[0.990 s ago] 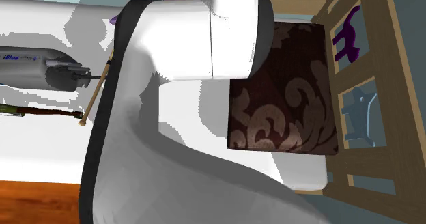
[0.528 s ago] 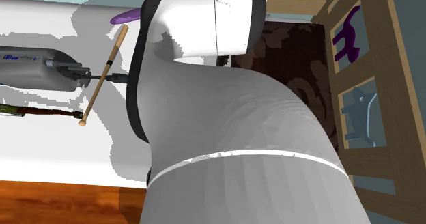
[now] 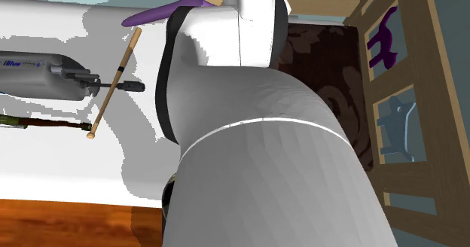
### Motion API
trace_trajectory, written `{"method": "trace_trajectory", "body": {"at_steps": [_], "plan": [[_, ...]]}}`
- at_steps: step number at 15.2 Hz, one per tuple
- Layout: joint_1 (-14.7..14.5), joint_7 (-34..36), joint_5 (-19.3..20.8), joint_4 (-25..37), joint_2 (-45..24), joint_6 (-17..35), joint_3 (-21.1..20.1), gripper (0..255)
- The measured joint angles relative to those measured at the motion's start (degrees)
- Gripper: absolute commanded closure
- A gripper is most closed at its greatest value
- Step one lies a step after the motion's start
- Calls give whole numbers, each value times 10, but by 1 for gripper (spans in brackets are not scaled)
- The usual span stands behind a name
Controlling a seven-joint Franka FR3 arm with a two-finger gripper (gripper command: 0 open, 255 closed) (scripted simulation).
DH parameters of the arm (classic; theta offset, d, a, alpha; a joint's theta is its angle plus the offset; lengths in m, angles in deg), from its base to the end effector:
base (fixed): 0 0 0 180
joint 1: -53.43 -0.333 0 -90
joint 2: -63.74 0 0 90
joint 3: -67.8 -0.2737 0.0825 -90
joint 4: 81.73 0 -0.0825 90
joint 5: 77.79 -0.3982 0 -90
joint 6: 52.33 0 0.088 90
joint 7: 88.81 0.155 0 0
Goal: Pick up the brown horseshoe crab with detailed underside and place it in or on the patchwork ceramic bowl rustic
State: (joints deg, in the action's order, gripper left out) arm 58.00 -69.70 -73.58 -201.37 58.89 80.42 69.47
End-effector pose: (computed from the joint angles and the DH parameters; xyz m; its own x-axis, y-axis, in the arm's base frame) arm 0.5858 -0.0681 0.3007 0.9118 -0.3803 0.1549 -0.3868 -0.9221 0.0130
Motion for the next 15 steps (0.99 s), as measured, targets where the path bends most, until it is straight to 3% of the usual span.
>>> {"method": "trace_trajectory", "body": {"at_steps": [5, 6, 15], "plan": [[0, 0, 0, 0, -2, 3, 0, 0], [0, 0, 0, 0, -2, 3, 0, 255], [0, 0, 0, 0, -2, 3, 0, 255]]}}
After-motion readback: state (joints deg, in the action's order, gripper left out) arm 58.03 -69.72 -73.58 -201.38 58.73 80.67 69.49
